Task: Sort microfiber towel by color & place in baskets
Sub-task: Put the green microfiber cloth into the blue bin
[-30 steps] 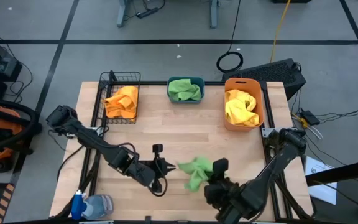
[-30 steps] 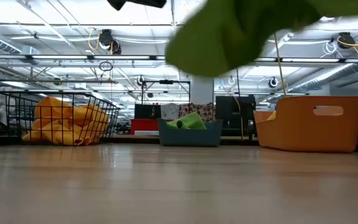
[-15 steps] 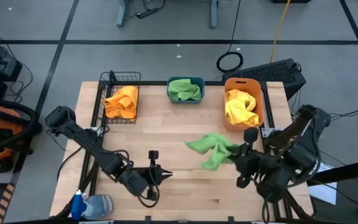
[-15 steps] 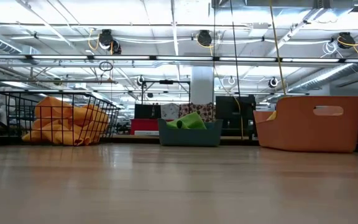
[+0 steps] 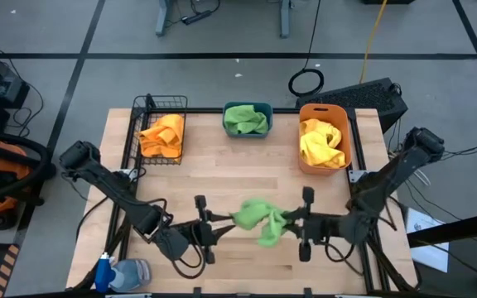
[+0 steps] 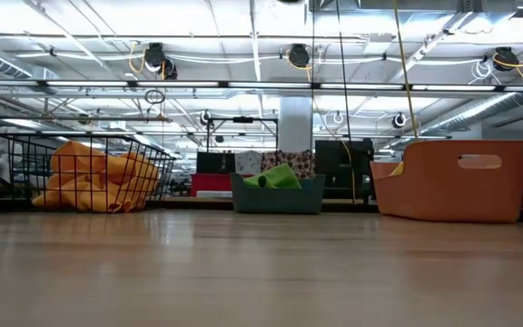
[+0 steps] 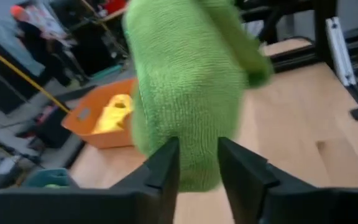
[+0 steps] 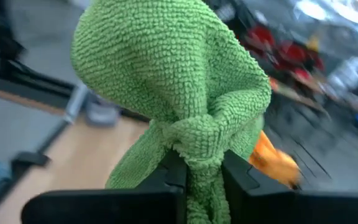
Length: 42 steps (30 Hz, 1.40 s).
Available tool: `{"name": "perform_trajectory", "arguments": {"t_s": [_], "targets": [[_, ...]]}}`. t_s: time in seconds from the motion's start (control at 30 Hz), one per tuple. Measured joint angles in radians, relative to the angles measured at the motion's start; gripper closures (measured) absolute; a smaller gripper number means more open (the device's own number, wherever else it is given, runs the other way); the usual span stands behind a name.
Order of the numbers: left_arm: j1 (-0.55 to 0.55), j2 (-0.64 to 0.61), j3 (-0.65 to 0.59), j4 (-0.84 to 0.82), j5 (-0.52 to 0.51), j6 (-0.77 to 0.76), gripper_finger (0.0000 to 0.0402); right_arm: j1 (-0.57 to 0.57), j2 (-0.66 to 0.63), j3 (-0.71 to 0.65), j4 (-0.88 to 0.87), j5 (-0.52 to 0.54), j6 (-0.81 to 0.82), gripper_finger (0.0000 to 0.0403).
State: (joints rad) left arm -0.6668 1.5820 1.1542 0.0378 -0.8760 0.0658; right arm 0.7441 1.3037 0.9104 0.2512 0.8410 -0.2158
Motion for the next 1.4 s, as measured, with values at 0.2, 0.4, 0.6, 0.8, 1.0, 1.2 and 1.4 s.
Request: {"name": "perform_trajectory", "arguments": {"t_s": [0.2,0.4,0.6,0.8,1.0,1.2,1.4], "targets": [[-0.042,-0.014,0.003,0.003,-0.029,0.05,0.0239,-0.061,0.0,-0.153,0.332,-0.216,-0.164,0.0369],[-0.119,-0.014,0.003,-0.027,0.019,0.063,0.0234,-0.148,0.005,-0.172,0.383,-0.39,-0.128,0.0369],[-0.216,-0.018,0.033,0.011,-0.158,0.126,0.0233,-0.206,0.031,-0.172,0.401,-0.577,-0.164,0.0369],[-0.202,-0.02,0.031,0.028,-0.308,0.098,0.0233,-0.243,0.12,-0.172,0.592,-0.707,-0.275,0.0369],[-0.126,-0.014,0.009,0.025,-0.066,-0.023,0.0233,-0.282,0.232,-0.172,0.792,-0.743,-0.376,0.0369],[-0.067,-0.005,0.001,0.029,-0.024,-0.07,0.0233,-0.308,0.282,-0.172,0.857,-0.75,-0.391,0.0369],[-0.001,0.045,0.001,0.032,0.135,-0.087,0.0215,-0.313,0.283,-0.171,0.881,-0.797,-0.403,0.0369]]}}
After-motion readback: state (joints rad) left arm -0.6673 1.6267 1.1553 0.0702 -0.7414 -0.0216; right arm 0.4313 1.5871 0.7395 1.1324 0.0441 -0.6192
